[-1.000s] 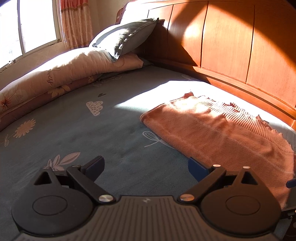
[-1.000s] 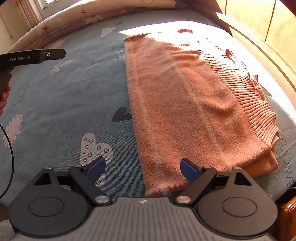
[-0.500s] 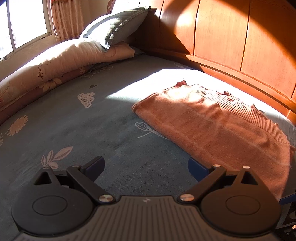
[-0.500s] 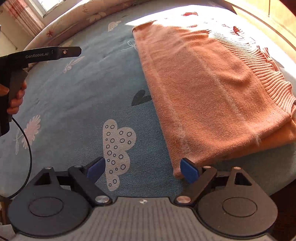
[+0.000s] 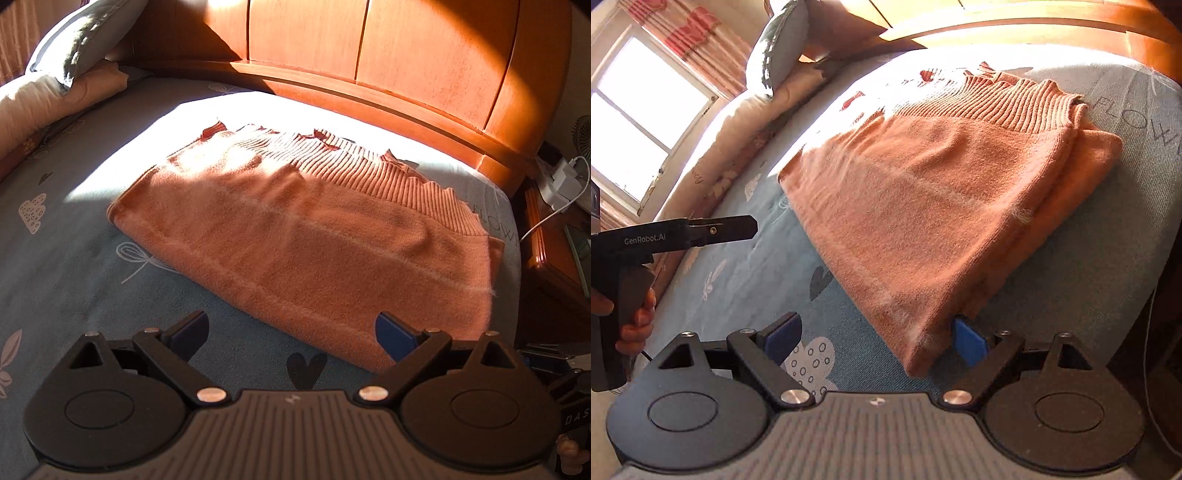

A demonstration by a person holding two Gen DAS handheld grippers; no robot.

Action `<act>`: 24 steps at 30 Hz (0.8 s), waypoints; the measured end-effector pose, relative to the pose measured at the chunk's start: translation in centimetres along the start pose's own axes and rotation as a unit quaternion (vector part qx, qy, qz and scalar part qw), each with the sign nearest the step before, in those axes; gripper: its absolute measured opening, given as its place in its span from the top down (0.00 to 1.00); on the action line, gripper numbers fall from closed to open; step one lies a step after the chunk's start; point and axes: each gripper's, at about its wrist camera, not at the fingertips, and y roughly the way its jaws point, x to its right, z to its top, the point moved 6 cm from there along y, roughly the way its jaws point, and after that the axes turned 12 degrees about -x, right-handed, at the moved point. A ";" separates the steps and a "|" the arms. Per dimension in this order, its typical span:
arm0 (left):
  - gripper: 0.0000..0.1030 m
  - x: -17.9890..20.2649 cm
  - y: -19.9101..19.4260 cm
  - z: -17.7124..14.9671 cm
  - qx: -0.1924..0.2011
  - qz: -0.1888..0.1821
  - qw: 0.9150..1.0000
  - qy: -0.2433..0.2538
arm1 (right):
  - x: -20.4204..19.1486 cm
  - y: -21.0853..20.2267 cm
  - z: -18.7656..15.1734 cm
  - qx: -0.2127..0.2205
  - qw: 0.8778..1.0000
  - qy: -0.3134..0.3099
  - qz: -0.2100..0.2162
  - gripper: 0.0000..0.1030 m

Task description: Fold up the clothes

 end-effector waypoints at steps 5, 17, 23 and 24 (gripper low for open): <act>0.06 2.2 0.9 1.1 -0.014 -0.011 0.999 0.040 | 0.8 0.5 0.1 0.033 0.997 0.051 0.038 0.11; 0.06 2.5 2.2 1.3 -0.040 -0.017 0.998 0.046 | 2.7 1.8 0.3 0.064 0.974 0.183 0.118 0.11; 0.06 2.7 3.5 1.6 -0.054 -0.026 0.998 0.035 | 3.0 2.1 1.6 0.085 0.974 0.162 0.134 0.11; 0.06 2.8 3.6 1.7 -0.056 -0.027 0.997 0.036 | 3.3 2.2 2.1 0.090 0.972 0.163 0.142 0.11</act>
